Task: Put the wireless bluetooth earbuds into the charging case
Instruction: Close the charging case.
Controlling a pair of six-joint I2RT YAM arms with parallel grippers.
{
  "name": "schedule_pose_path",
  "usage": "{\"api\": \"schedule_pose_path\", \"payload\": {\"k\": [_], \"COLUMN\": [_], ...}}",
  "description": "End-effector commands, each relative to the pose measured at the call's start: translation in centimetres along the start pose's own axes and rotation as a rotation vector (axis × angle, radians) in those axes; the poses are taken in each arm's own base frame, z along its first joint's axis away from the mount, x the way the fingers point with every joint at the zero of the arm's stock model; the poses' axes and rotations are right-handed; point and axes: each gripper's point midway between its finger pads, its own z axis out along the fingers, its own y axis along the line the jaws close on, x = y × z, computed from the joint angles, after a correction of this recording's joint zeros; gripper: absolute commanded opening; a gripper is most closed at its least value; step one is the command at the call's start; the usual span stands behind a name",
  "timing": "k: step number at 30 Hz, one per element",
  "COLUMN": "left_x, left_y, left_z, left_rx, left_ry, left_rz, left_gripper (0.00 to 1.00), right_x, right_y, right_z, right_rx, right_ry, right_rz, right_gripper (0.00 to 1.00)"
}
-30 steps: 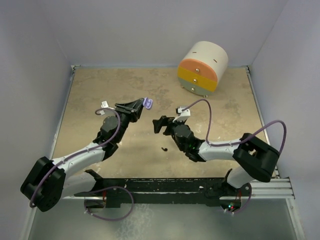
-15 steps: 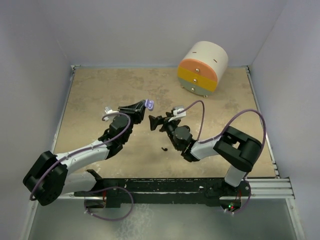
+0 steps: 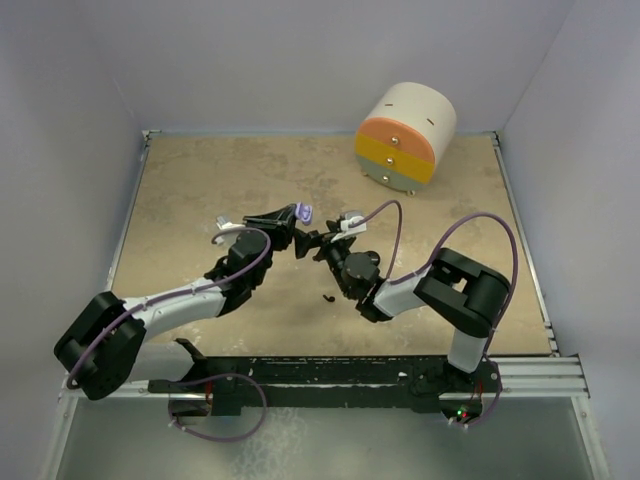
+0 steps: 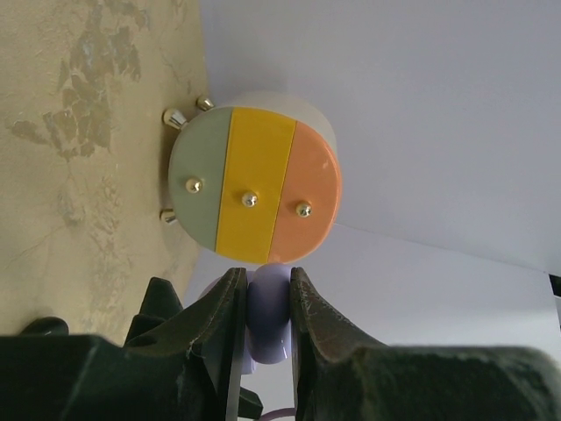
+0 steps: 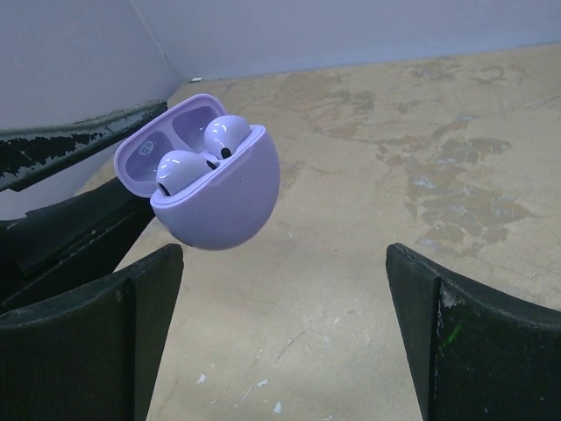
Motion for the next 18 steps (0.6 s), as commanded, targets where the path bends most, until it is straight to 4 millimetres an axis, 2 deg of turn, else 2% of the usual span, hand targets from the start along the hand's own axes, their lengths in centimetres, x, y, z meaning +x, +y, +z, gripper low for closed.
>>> {"api": "schedule_pose_path", "payload": {"k": [1,5,8,14,18], "left_x": [-1.2,-2.6,-3.6,-5.7,-5.9], "left_y": [1.1,2.7,3.8,5.3,5.1], "left_z": [-0.3,-1.2,-2.0,-3.2,-3.1], "left_rx": [-0.032,-0.052,-0.074,-0.088,-0.087], "left_ry": [-0.052,-0.081,-0.101,-0.154,-0.163], "left_rz": [-0.038,-0.041,-0.019,0.015,0.058], "left_gripper": [0.00,0.00,0.00,0.00,0.00], "right_x": [-2.8,-2.7,-3.8,-4.8,-4.6], "right_y": [-0.1,-2.6,-4.1,-4.9,-5.2], "right_z": [0.5,-0.2,-1.7,-3.0,-3.5], "right_rx": [0.046,0.172,0.212,0.238,0.237], "right_ry": [-0.099,-0.088,-0.124,-0.112,-0.094], "right_rz": [0.049,0.067,0.099,0.111,0.104], "right_gripper": [1.00,1.00,1.00,1.00,1.00]}}
